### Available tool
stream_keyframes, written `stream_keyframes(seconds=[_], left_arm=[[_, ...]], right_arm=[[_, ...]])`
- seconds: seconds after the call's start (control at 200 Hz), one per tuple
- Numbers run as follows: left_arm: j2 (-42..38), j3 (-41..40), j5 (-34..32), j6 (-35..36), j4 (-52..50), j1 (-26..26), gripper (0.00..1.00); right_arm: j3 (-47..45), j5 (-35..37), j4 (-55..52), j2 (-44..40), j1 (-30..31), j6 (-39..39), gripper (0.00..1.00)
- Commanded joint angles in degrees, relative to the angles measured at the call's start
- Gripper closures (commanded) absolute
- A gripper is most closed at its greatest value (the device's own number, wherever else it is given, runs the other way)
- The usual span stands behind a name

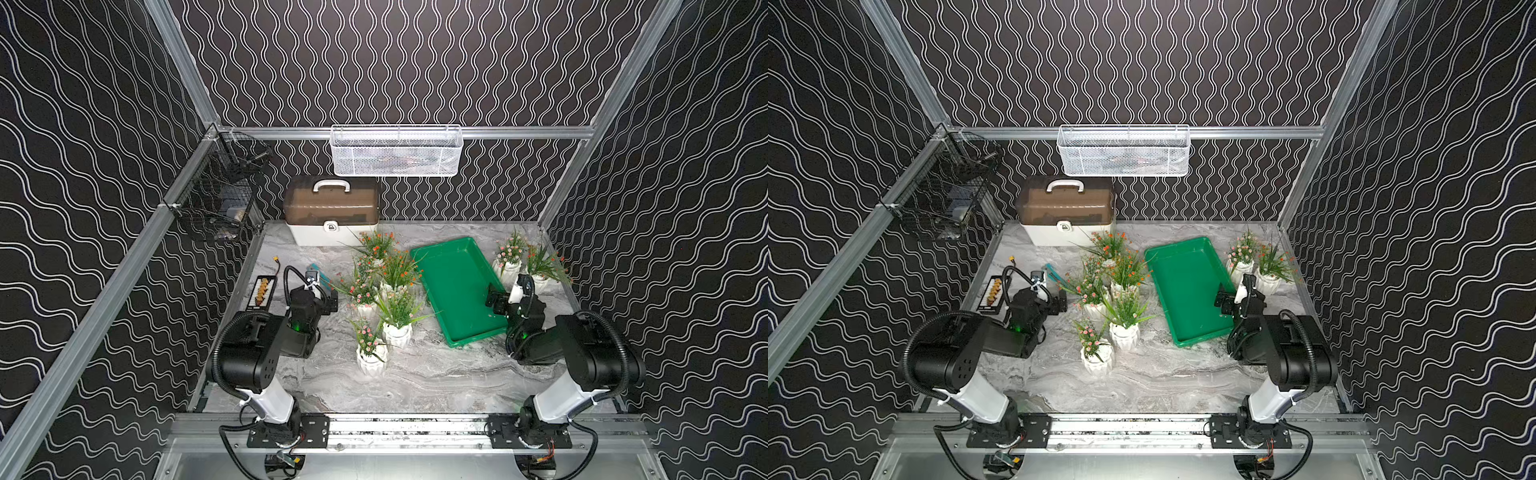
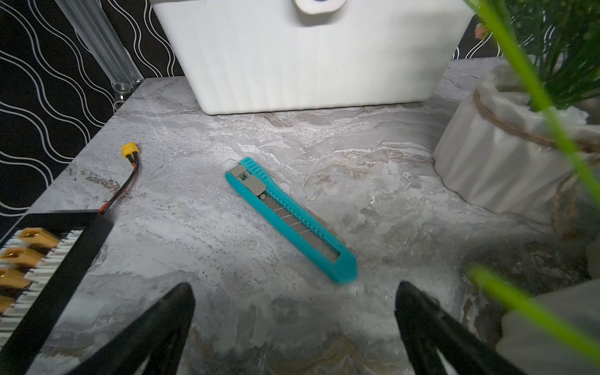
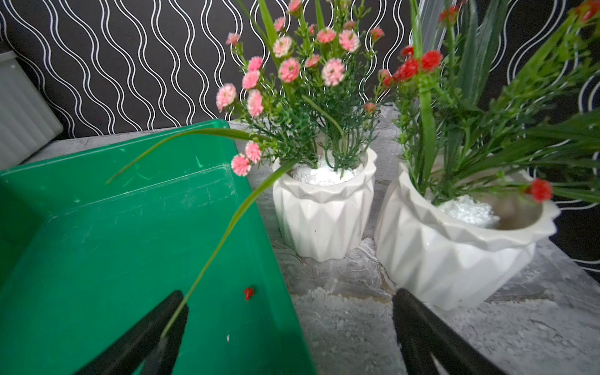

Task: Put the potted gypsophila into the storage box
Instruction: Pick up the baby's breath potted plant from the center of the board.

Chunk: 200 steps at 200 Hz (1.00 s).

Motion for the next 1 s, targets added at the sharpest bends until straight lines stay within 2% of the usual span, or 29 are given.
stream_keyframes(seconds=[0.0, 0.706, 0.831, 0.906, 0.996], left_arm=[[0.16, 0.32, 0.61, 0.84, 1.30, -0.01, 0.01], [0.25, 0.49, 0.70, 0.89, 0.96, 0.00, 0.01], [0.08, 0.32, 0.54, 0.84, 1.31, -0.01, 0.01], [-1.14, 0.32, -3.87, -0.50, 0.46, -0.09, 0.01], [-6.35, 1.08, -9.72, -2.25, -5.39, -0.32, 0.01]], right_arm=[[0.19, -0.77, -1.69, 0.10, 0.08, 0.63, 0.00], [1.17, -0.49, -3.41, 0.07, 0.08, 0.64, 0.00], [0.11, 2.42, -0.56, 0.31, 0.17, 1.50, 0.00], [0.00, 3.18, -1.15, -1.13, 0.17, 1.55, 0.00], [1.31, 3.54, -9.16, -7.17, 0.64, 1.17, 0.00]])
